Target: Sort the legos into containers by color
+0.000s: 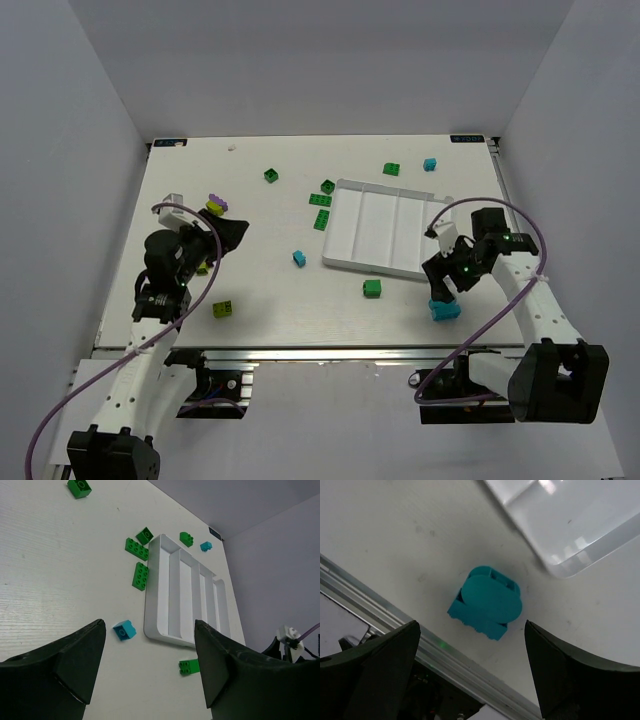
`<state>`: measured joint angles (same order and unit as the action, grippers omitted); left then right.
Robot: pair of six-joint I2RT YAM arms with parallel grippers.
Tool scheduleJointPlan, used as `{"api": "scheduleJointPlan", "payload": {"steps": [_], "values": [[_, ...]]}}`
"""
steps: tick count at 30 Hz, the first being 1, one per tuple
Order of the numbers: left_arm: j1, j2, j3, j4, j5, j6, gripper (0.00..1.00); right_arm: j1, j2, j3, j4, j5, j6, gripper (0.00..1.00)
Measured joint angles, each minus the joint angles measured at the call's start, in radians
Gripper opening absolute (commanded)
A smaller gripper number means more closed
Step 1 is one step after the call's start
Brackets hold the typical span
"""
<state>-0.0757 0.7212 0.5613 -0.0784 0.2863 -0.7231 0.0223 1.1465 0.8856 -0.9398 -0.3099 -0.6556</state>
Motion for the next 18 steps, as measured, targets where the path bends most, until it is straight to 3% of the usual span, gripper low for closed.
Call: {"api": "scheduleJointPlan", "payload": {"steps": [9, 18], "values": [[0.0, -0.005, -0.082, 0.031, 0.003, -0.023, 0.81, 0.001, -0.029, -0.148, 0.004, 0.115, 0.051, 0.89], [0.0, 0.021, -0.092, 0.063, 0.006, -0.038, 0.81, 0.013, 0.011, -0.138, 0.062, 0.177, 0.111, 0.89]]}}
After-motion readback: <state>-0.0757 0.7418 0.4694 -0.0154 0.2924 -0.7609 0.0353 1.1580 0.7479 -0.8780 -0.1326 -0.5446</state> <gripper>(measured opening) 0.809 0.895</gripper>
